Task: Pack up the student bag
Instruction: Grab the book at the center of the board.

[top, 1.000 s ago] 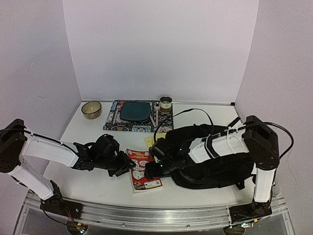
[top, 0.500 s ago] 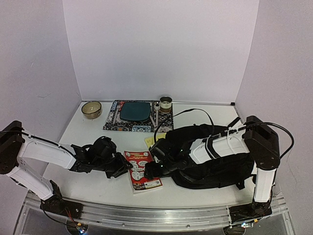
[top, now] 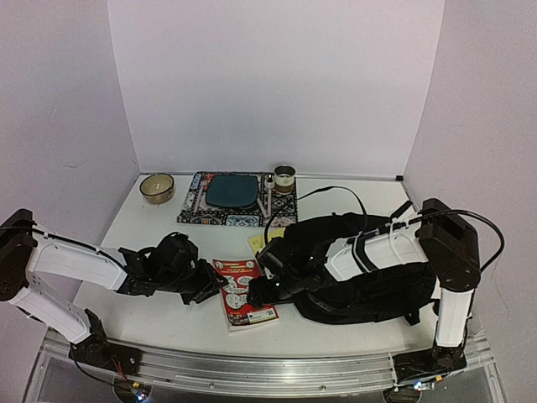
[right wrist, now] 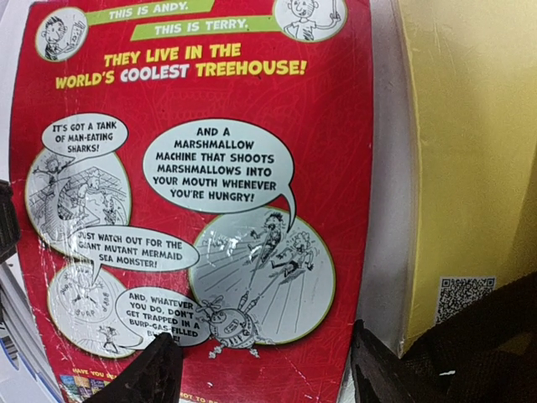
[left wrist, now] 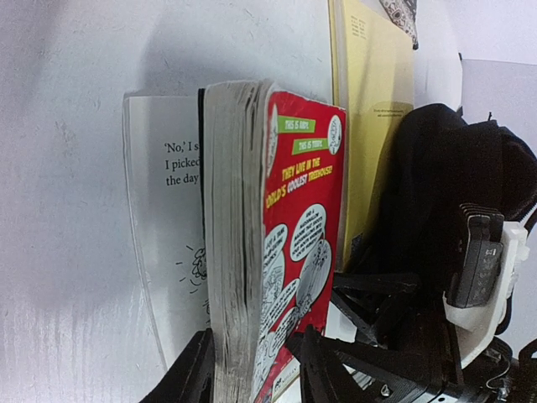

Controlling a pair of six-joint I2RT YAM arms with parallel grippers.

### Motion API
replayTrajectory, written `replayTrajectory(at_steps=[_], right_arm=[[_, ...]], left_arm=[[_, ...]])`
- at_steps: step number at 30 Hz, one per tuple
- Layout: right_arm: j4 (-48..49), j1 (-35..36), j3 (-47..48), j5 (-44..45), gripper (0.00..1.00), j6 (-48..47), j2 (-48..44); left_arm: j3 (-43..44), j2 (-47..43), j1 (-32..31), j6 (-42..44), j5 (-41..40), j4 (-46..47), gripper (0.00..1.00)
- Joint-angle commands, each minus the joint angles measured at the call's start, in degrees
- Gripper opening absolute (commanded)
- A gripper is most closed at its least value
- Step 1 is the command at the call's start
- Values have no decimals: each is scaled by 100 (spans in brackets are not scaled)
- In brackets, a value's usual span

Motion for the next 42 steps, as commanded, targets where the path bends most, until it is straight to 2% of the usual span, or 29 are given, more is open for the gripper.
replayTrajectory(at_steps=[1,11,20,35,42], right_arm=[[-122,8,-116,-121,69,42,-5],[54,1,-190,-211,68,63,-82],[602,-261,-649,-492,69,291,-375],[2253,-597,-1176,-1710,85,1001,-231],[3067,-653,-1227,-2263,84,1204,-199]], left_arm=[[232,-52,-62,59,-34,405,32],[263,224,-69,46,-68,402,1],[-64,-268,-70,-187,-224,538,0],[-1168,-1627,-61,-611,-410,1805,0],[-1415,-1811,-63,-663,-335,2437,0]])
